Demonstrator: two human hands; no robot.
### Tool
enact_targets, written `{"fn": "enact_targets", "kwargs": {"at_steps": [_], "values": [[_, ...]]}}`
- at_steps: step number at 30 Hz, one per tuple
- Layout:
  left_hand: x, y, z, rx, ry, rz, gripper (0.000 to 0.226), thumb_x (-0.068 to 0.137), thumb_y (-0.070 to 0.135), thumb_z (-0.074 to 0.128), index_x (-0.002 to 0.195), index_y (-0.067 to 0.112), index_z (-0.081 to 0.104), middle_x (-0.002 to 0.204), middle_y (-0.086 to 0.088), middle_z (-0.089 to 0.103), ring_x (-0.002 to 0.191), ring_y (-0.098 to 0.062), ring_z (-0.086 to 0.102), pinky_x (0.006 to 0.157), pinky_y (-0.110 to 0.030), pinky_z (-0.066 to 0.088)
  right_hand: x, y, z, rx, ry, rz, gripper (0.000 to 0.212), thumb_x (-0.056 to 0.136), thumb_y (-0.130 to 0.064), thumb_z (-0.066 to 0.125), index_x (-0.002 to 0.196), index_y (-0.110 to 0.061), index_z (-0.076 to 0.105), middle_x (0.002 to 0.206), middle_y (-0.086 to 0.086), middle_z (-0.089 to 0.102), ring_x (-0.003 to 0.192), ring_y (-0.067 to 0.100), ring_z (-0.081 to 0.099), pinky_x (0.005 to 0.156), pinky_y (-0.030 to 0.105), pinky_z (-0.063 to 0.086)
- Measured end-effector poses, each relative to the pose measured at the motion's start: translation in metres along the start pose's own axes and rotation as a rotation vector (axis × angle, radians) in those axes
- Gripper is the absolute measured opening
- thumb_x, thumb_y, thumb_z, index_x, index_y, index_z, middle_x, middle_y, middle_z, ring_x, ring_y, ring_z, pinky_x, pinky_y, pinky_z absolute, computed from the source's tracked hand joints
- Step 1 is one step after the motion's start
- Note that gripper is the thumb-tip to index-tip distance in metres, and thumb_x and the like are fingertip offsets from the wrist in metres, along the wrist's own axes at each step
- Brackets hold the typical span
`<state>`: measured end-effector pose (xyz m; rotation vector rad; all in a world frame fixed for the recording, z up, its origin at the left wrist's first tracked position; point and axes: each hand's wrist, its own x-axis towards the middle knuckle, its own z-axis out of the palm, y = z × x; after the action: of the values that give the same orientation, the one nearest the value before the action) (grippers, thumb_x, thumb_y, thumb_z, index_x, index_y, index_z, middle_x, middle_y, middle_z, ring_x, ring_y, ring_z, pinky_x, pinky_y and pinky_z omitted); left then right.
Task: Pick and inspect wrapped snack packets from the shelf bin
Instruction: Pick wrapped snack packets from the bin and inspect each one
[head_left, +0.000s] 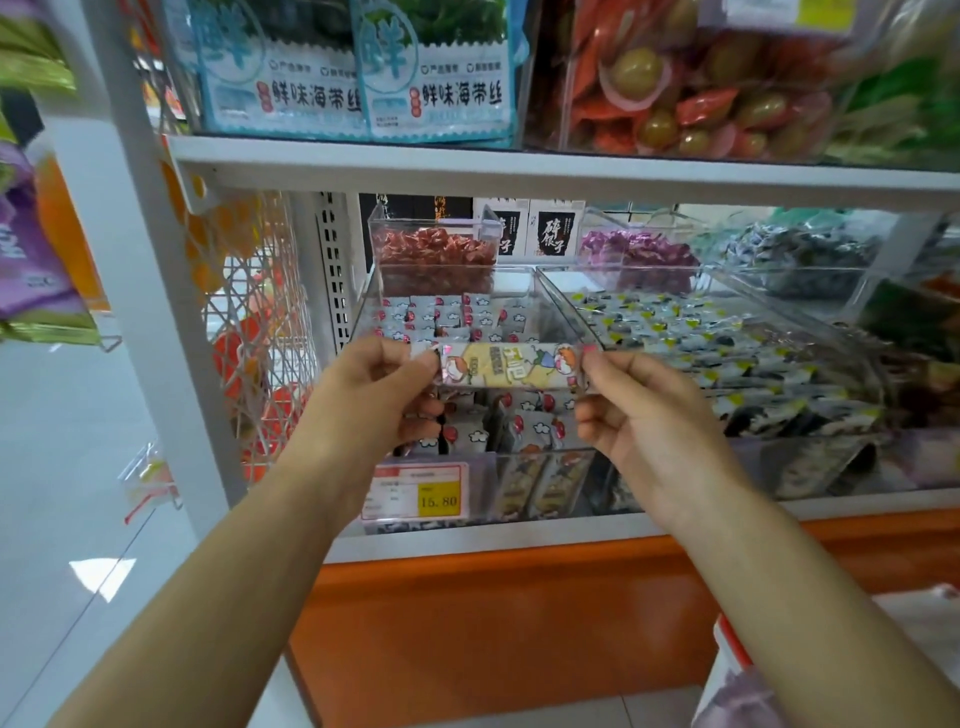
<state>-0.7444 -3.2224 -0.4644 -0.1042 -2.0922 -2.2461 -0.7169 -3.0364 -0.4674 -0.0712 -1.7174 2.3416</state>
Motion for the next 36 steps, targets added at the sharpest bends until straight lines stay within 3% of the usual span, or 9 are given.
{"fn": "enact_targets", "kwargs": {"at_steps": [5, 10, 18, 22, 31, 36], "values": [[0.0004, 0.0035, 0.0009, -0.19, -0.078, -0.033, 0.012, 0.087, 0.012, 0.057, 0.076, 0.009, 0.054, 0.053, 0.001, 0.057, 0.047, -0.006, 0.054, 0.049, -0.016, 0.05, 0.0042, -0.0021, -0.0011, 0.252, -0.033, 0.155, 0.03, 0.089, -0.008, 0.055, 0.062, -0.01, 0.068, 0.051, -0.001, 0.055, 0.045, 0.008, 0.05, 0.04, 0.017, 0.043], [-0.0015, 0.0068, 0.0017, -0.417, -0.126, -0.108, 0.015, 0.086, 0.004, 0.052, 0.073, 0.005, 0.06, 0.053, -0.001, 0.059, 0.047, -0.005, 0.056, 0.048, -0.014, 0.051, 0.0046, -0.0025, -0.0007, 0.427, -0.056, 0.213, 0.017, 0.09, -0.002, 0.05, 0.075, -0.004, 0.057, 0.054, 0.003, 0.053, 0.045, 0.009, 0.052, 0.042, 0.017, 0.045], [0.0001, 0.0056, -0.0018, -0.373, -0.108, -0.101, 0.016, 0.086, 0.003, 0.054, 0.072, 0.008, 0.06, 0.054, 0.001, 0.06, 0.05, -0.006, 0.059, 0.051, -0.016, 0.052, 0.003, 0.0002, -0.002, 0.252, -0.044, 0.081, 0.023, 0.089, 0.011, 0.044, 0.091, -0.005, 0.061, 0.067, 0.005, 0.061, 0.055, 0.01, 0.061, 0.052, 0.022, 0.052], [-0.0008, 0.0028, -0.0002, -0.31, -0.128, -0.088, 0.008, 0.08, 0.013, 0.06, 0.073, 0.01, 0.062, 0.054, 0.002, 0.058, 0.051, -0.006, 0.057, 0.051, -0.016, 0.051, 0.0014, 0.0, -0.001, 0.251, -0.045, 0.041, 0.02, 0.088, 0.004, 0.051, 0.08, -0.009, 0.064, 0.063, 0.002, 0.063, 0.055, 0.01, 0.061, 0.052, 0.022, 0.052], [0.0003, 0.0052, -0.0002, -0.403, -0.083, -0.145, 0.02, 0.087, 0.008, 0.056, 0.068, 0.013, 0.057, 0.053, 0.002, 0.051, 0.046, -0.006, 0.052, 0.044, -0.015, 0.047, 0.0016, 0.0005, 0.0005, 0.247, -0.051, 0.079, 0.022, 0.088, 0.009, 0.049, 0.085, -0.009, 0.062, 0.07, 0.005, 0.061, 0.056, 0.013, 0.061, 0.05, 0.021, 0.051], [-0.0022, 0.0053, -0.0027, -0.325, -0.129, -0.064, 0.014, 0.085, 0.007, 0.057, 0.074, 0.013, 0.063, 0.057, 0.003, 0.059, 0.051, -0.005, 0.055, 0.048, -0.015, 0.049, 0.0003, 0.003, 0.0002, 0.111, -0.022, 0.027, 0.008, 0.087, -0.013, 0.06, 0.079, -0.013, 0.061, 0.072, 0.004, 0.061, 0.057, 0.016, 0.06, 0.049, 0.026, 0.051]]}}
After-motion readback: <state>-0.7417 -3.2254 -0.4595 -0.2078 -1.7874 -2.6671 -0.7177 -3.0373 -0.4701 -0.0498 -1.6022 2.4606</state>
